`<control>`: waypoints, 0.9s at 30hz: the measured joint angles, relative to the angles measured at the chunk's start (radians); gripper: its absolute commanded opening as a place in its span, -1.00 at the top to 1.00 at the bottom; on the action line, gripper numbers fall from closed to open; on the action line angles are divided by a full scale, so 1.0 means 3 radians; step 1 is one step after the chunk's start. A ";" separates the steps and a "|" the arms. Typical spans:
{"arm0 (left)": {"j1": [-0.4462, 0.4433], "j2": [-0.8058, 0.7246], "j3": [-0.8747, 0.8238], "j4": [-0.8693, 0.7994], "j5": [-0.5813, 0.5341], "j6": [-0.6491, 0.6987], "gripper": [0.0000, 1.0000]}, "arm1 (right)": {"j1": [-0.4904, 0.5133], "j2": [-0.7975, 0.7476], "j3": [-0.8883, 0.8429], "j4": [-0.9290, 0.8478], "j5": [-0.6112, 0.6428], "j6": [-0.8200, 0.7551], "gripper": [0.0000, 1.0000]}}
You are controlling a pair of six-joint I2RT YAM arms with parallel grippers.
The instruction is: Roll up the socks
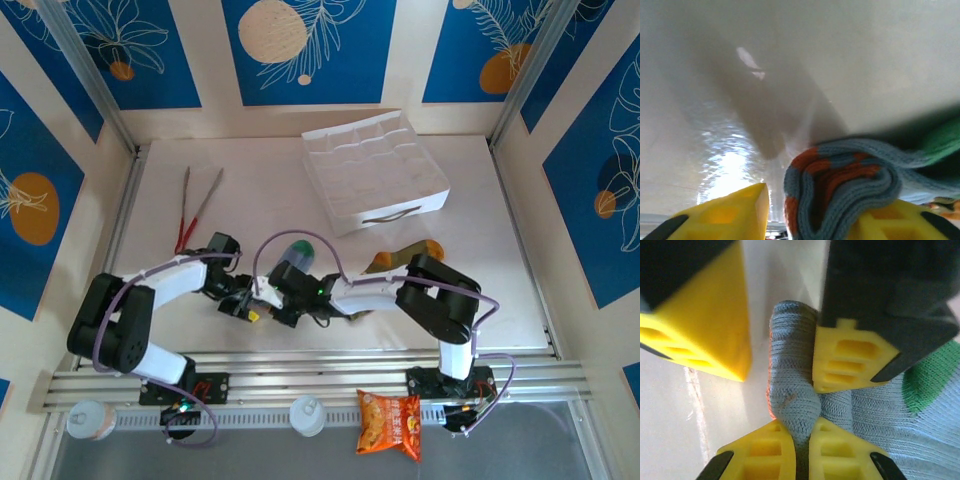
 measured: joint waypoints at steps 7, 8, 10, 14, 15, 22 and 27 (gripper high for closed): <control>0.0275 -0.0132 -0.0017 -0.0125 0.0000 0.0131 -0.53 | -0.0207 0.0139 0.0098 0.0074 -0.0584 0.0263 1.00; 0.0308 -0.0167 -0.0011 -0.0139 -0.0010 0.0148 -0.56 | -0.0228 0.0154 0.0109 0.0072 -0.0645 0.0286 1.00; 0.0375 -0.0258 0.0034 -0.0201 -0.0032 0.0203 -0.60 | -0.0285 0.0200 0.0145 0.0070 -0.0806 0.0346 1.00; 0.0411 -0.0367 0.0165 -0.0262 -0.0060 0.0308 -0.53 | -0.0395 0.0277 0.0187 0.0074 -0.1119 0.0470 1.00; 0.0411 -0.0390 0.0188 -0.0266 -0.0065 0.0350 -0.49 | -0.0431 0.0304 0.0198 0.0076 -0.1217 0.0510 1.00; 0.0417 -0.0585 0.0107 -0.0228 -0.0034 0.0510 -0.06 | -0.0652 0.0444 0.0211 0.0178 -0.1795 0.0827 1.00; 0.0416 -0.0594 -0.0014 -0.0108 0.0022 0.0577 0.17 | -0.0815 0.0552 0.0210 0.0306 -0.2221 0.1052 1.00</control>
